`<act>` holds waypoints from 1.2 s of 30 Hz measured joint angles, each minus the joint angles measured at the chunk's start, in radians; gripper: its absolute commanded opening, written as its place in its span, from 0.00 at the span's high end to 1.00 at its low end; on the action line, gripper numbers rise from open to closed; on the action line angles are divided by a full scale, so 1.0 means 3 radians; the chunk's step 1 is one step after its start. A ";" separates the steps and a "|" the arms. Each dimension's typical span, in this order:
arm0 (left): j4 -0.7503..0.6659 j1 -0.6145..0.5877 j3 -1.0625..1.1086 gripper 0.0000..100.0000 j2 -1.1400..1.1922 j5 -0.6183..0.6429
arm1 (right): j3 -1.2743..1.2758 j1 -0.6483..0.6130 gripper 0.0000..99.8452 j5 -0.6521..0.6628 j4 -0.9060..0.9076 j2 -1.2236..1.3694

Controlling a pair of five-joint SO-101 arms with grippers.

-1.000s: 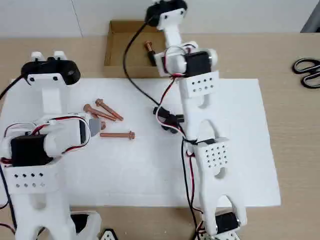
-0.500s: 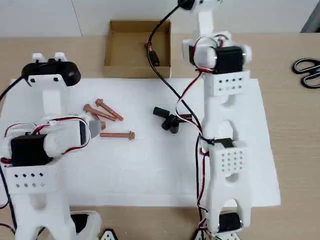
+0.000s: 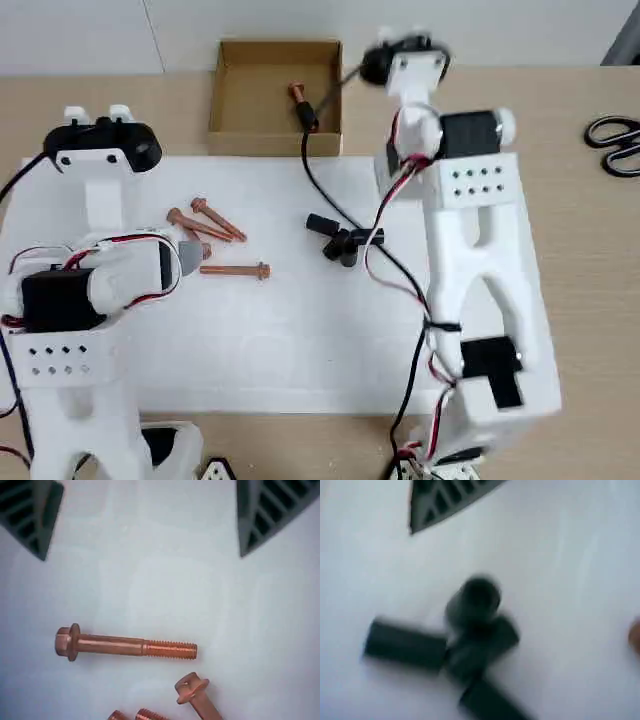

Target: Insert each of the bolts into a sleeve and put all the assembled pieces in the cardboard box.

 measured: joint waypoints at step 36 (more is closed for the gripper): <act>0.0000 0.0000 0.0123 0.77 0.0000 0.0000 | 0.1243 -0.0399 0.65 0.0000 -0.1217 0.0358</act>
